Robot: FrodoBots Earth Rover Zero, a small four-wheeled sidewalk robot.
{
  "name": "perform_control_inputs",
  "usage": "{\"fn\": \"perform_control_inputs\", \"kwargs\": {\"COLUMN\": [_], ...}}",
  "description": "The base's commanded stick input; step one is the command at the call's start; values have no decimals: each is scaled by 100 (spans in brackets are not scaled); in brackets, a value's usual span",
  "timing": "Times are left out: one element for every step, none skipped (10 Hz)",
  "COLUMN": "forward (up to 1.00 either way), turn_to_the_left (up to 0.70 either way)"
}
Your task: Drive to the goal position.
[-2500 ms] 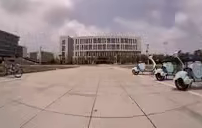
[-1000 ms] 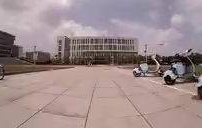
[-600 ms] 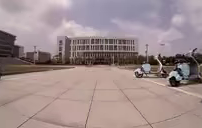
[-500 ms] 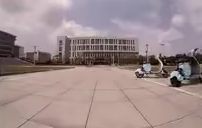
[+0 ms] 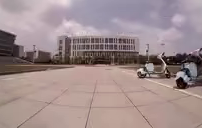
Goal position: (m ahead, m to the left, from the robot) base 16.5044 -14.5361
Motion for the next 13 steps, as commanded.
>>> {"fn": "perform_control_inputs", "kwargs": {"forward": [50, 50, 50, 50, 50, 50, 50, 50, 50, 50, 50, 50, 50], "turn_to_the_left": [-2, -2, -2, -2, -2, -2, -2, -2, -2, -2, -2, -2, -2]}}
